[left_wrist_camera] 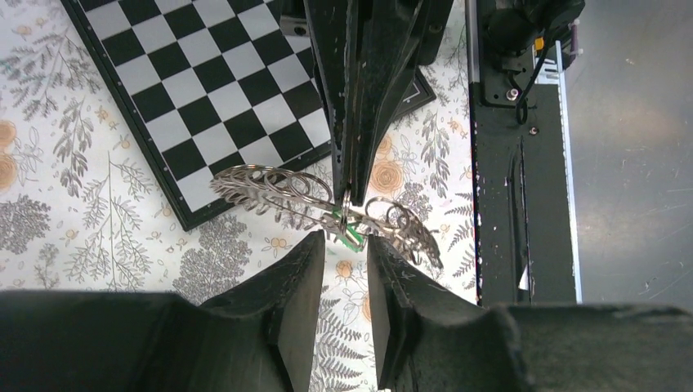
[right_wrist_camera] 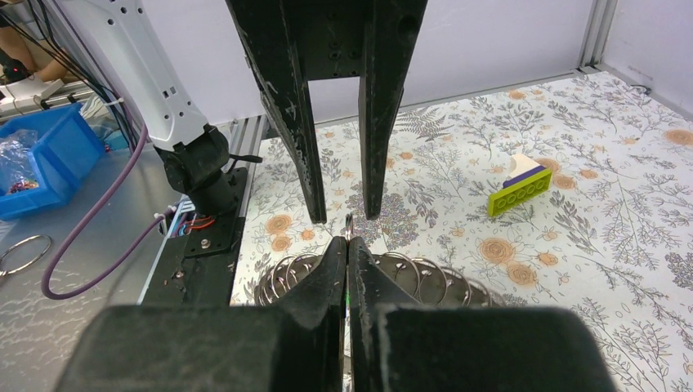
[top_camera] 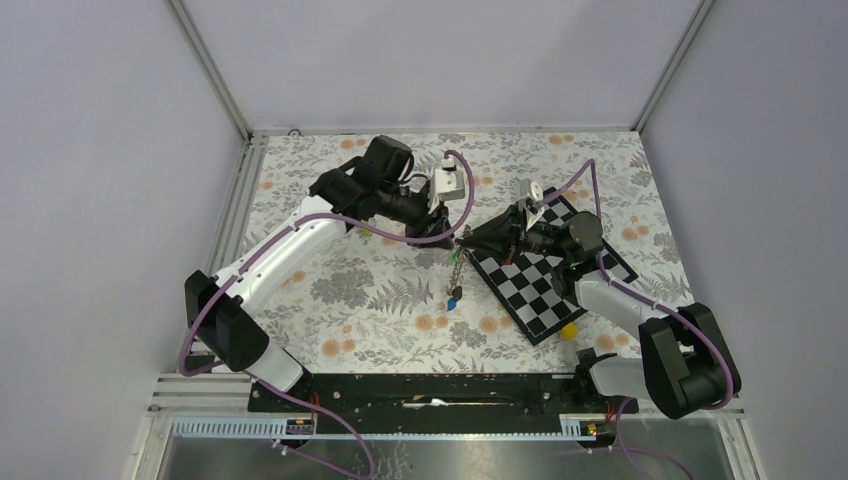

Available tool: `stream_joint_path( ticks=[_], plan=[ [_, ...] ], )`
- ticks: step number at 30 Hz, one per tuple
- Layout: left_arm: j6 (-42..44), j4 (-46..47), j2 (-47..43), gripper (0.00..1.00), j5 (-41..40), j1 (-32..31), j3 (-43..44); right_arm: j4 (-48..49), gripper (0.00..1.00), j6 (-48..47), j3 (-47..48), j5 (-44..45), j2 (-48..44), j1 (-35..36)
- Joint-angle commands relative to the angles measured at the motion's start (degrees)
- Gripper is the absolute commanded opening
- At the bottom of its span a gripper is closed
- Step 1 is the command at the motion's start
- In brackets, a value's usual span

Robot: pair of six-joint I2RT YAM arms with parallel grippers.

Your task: Put the keys on the keyring

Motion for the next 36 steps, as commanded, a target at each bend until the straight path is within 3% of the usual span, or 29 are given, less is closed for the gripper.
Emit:
stream_joint_path(
  ticks=[1, 12, 16, 20, 22, 30, 36],
  plan=[
    [-0.7, 1.3, 0.9, 0.32, 2.6, 0.4, 3.6, 2.9, 0.0, -0.9, 1.1, 0.4, -1.4, -0.4],
    [-0.7, 1.3, 2.5, 0.27, 3.3, 0.3, 3.9, 3.2, 0.0, -0.6, 1.0, 0.3, -1.5, -0.4],
    [-0.6, 1.3, 2.5, 0.17, 3.7, 0.3, 3.8, 3.2, 0.0, -0.8, 0.8, 0.3, -1.5, -0.4],
    [-0.4, 1.3, 2.3, 0.0, 3.9, 0.3, 3.8, 2.7, 0.0, -1.4, 0.8, 0.6, -1.4, -0.4],
    [-0.3, 1.3, 2.1, 0.0, 3.6, 0.3, 3.8, 2.3, 0.0, -1.8, 0.7, 0.8, -1.5, -0.4],
    [3.8, -5.1, 3.5, 0.0, -7.0, -2.7, 6.5, -2.3, 0.3, -7.5, 0.8, 0.4, -2.4, -0.4],
    [4.1, -5.6, 4.2, 0.0, -11.3, -5.0, 7.0, -7.3, 0.38, -11.9, 1.3, -1.0, -2.2, -0.3]
  ],
)
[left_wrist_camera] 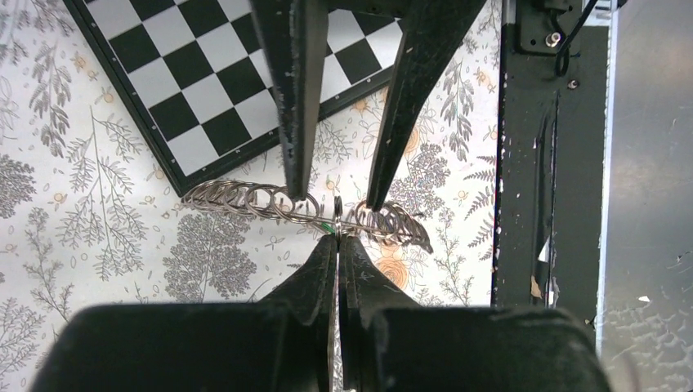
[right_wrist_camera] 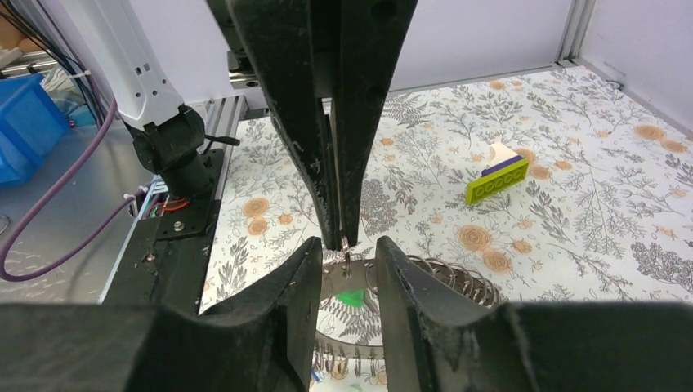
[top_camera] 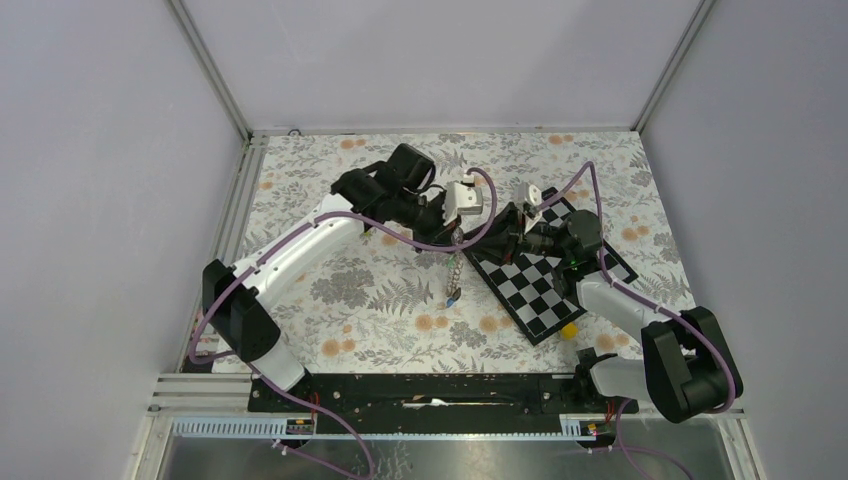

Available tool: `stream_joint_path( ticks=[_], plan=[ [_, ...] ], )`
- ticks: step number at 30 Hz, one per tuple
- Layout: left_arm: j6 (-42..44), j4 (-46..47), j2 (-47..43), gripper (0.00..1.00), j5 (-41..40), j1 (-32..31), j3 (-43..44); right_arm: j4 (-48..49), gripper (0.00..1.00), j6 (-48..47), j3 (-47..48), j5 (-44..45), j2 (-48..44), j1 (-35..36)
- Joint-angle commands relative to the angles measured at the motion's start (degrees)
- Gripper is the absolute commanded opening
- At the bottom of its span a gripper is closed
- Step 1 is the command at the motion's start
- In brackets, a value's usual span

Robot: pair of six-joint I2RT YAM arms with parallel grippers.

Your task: Put the keys on the keyring

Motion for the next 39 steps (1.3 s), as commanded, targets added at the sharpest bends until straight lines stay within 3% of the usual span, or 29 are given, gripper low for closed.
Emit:
stream_joint_path(
  ticks=[1, 16, 39],
  plan=[
    [1.3, 0.4, 0.2, 0.0, -3.6, -1.3, 3.5, -2.2, 0.38, -4.7, 1.4, -1.3, -1.0, 0.0],
    [1.1, 0.4, 0.0, 0.0, -3.5, -1.6, 3.4, -5.6, 0.26, -7.3, 2.1, -1.7, 1.3, 2.9],
    [1.4, 0.3, 0.2, 0.0, -2.3, -1.6, 1.9, -4.5, 0.36, -6.9, 1.9, -0.6, 0.1, 2.8]
  ],
)
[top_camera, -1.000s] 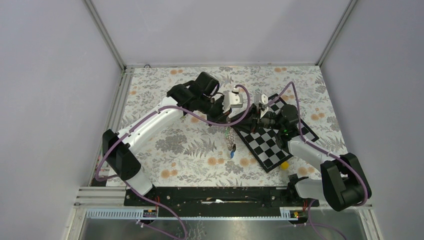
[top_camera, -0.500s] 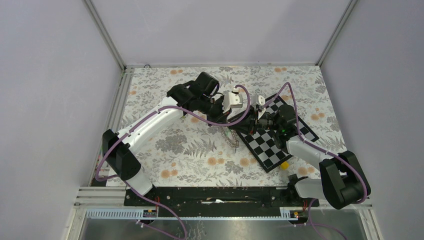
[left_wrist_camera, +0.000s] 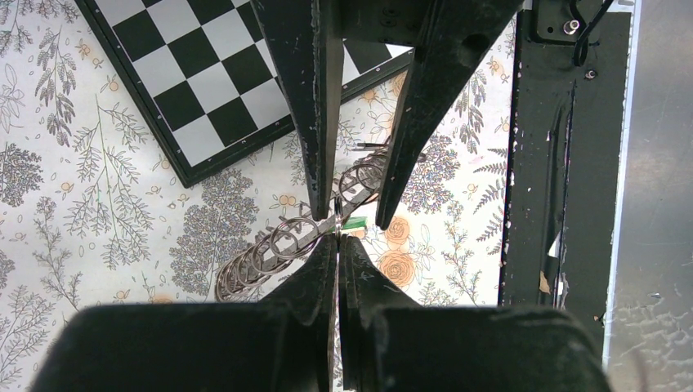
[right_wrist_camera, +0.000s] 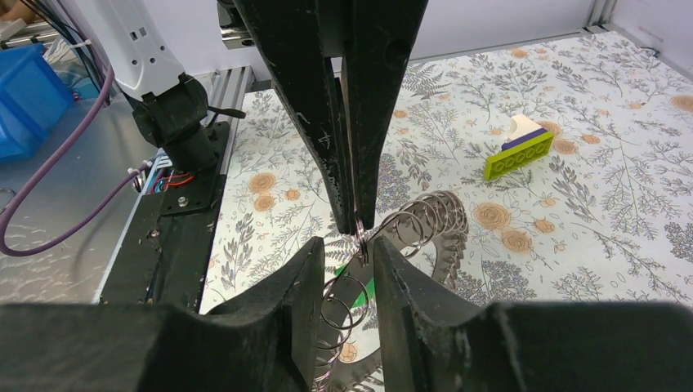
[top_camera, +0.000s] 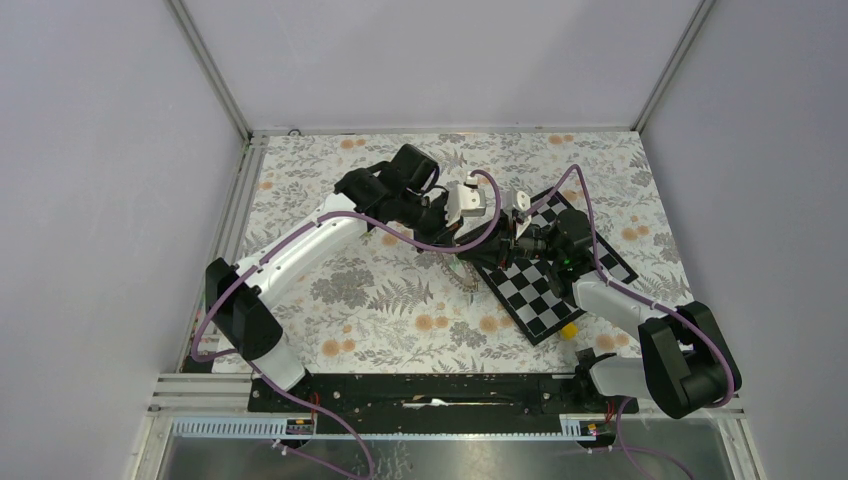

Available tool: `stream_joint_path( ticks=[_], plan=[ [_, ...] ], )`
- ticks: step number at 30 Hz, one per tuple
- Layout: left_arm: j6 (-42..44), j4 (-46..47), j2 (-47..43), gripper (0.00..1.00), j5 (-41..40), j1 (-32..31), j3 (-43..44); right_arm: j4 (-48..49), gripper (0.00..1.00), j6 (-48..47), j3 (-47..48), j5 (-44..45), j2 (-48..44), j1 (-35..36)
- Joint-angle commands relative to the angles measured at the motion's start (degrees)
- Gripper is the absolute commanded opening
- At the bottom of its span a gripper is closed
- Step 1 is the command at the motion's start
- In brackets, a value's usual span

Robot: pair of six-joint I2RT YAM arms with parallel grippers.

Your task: Put the keys on the keyring

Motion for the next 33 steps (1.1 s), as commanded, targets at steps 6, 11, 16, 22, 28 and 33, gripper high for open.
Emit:
stream_joint_path(
  ticks=[6, 11, 16, 22, 28, 33],
  plan=[
    [0.7, 2.0, -1.0, 0.0, 1.8, 0.0, 0.6, 3.0, 0.34, 0.1, 1.8, -0.2, -1.2, 0.5],
    [0.7, 2.0, -1.0, 0.0, 2.3, -0.1, 0.2, 3.0, 0.37, 0.2, 1.8, 0.3, -1.5, 0.5],
    [1.0, 2.0, -1.2, 0.0, 3.2, -0.1, -0.2, 1.8, 0.4, -0.6, 1.8, 0.8, -1.5, 0.5],
    [1.5, 2.0, -1.4, 0.0, 3.8, -0.1, -0.7, 1.1, 0.39, -0.8, 2.1, 1.3, -1.2, 0.6],
    [1.5, 2.0, -1.2, 0.0, 4.1, 0.0, -1.0, 1.3, 0.35, -0.4, 2.2, 1.3, -1.0, 0.6],
    [1.5, 2.0, -1.0, 0.0, 4.2, -0.1, -0.8, 1.3, 0.28, -0.2, 2.3, 1.2, -0.8, 0.5]
  ],
)
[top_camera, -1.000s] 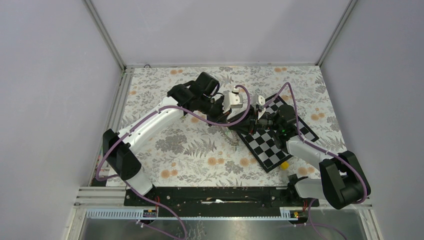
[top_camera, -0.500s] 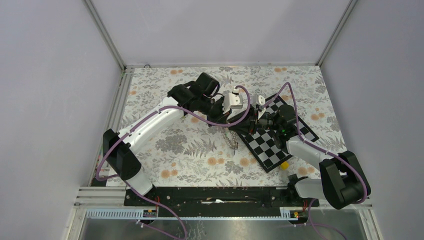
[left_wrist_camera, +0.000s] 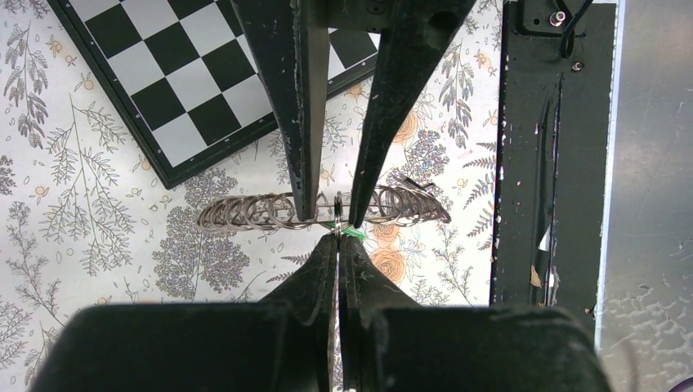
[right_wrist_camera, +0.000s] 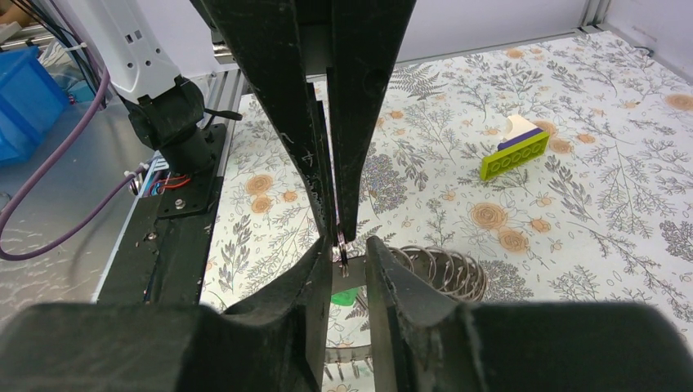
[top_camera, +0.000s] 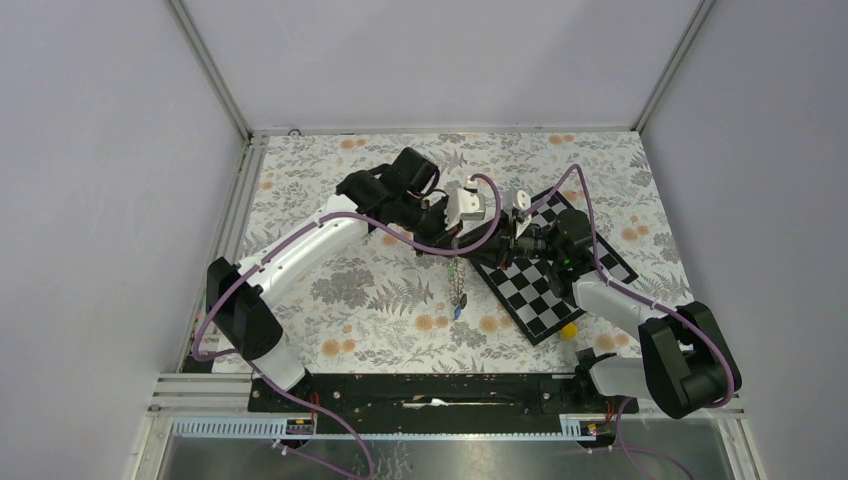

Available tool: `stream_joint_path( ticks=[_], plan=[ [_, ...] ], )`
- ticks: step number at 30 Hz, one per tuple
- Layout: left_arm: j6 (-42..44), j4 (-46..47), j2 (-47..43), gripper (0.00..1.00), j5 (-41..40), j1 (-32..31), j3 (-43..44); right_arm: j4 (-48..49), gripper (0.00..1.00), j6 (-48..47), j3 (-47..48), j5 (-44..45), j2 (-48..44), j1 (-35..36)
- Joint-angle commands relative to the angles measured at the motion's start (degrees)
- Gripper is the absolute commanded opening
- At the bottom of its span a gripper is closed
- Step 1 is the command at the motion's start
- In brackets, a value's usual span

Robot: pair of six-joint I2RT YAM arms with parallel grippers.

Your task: Put the keys on the keyring

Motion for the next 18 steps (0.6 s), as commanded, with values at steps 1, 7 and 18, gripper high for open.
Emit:
stream_joint_path(
  ticks=[1, 7, 18],
  plan=[
    [0.9, 2.3, -1.1, 0.0, 2.7, -0.1, 0.5, 1.3, 0.27, -0.3, 2.3, 0.5, -0.7, 0.6],
    [0.7, 2.3, -1.0, 0.0, 2.9, -0.1, 1.1, 0.5, 0.26, -0.6, 2.5, 0.2, 0.1, 0.7],
    [0.6, 2.3, -1.0, 0.0, 2.9, 0.0, 1.2, 0.3, 0.17, -0.2, 2.7, -0.2, 0.5, 0.6]
  ],
)
